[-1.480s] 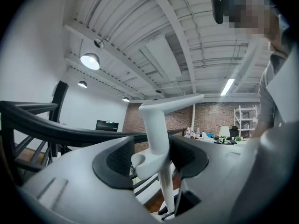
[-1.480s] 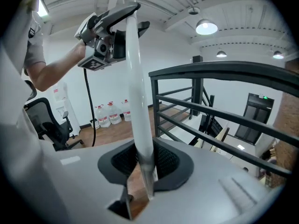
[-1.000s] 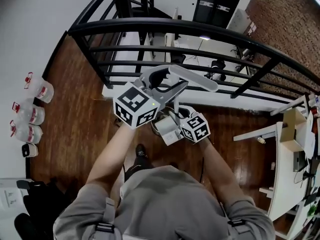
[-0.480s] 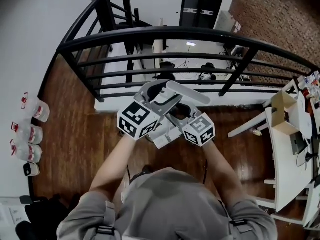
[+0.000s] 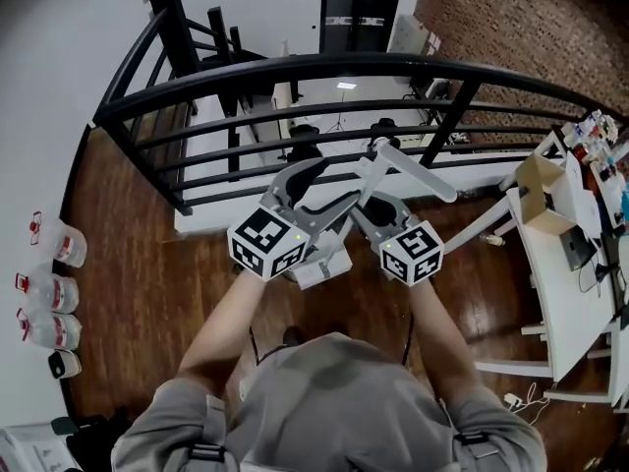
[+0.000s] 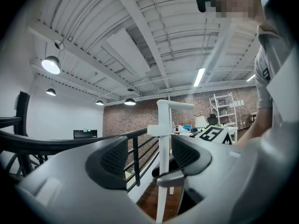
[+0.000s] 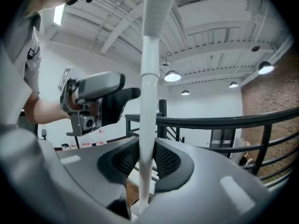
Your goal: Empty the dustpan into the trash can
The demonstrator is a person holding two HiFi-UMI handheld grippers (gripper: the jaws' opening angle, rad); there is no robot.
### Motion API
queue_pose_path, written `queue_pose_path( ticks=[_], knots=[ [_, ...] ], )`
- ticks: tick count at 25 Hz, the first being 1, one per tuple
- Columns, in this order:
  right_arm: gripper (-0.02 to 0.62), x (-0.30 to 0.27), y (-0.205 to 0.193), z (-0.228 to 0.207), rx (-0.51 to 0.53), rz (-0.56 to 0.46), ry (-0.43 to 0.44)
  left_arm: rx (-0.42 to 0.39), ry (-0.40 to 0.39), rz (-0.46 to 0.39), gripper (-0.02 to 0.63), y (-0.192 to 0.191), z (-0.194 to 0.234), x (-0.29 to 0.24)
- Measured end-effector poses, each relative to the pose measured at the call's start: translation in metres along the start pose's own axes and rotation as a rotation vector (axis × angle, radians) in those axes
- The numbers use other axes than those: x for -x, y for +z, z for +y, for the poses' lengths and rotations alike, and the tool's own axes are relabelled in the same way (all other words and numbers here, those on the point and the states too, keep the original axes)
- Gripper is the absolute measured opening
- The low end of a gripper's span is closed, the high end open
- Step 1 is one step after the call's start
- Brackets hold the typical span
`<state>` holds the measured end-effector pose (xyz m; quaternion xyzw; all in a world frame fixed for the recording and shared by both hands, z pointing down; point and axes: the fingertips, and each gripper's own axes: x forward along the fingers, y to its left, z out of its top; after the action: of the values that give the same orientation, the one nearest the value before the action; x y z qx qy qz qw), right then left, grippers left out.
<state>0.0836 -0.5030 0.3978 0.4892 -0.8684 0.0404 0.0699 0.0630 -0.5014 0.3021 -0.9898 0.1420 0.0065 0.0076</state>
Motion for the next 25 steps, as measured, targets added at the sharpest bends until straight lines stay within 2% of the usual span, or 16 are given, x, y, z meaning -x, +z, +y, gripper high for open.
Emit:
queue_pose_path(
  ticks=[5,6,9,10,17,25],
  knots=[
    [0.084,0.035,0.033,-0.023,-0.024,-0.054,-0.127,0.056,0.024,0.041,0.268,-0.026,0.018,0.008],
    [0.084,0.042,0.037,-0.026,-0.022,-0.058,-0.155,0.068,0.026,0.065,0.240,-0.036,0.020,0.008],
    [0.083,0.061,0.041,-0.034,-0.011,-0.050,-0.232,0.102,0.030,0.129,0.038,-0.067,0.020,0.003],
    [0.083,0.066,0.038,-0.038,-0.008,-0.042,-0.256,0.114,0.027,0.140,0.006,-0.075,0.018,0.000],
    [0.083,0.108,-0.023,-0.088,-0.051,0.018,-0.481,0.174,-0.039,0.219,0.006,-0.129,-0.011,-0.029],
    [0.083,0.138,-0.149,-0.159,-0.195,0.085,-0.667,0.240,-0.117,0.356,0.006,-0.205,-0.034,-0.037]
  ],
)
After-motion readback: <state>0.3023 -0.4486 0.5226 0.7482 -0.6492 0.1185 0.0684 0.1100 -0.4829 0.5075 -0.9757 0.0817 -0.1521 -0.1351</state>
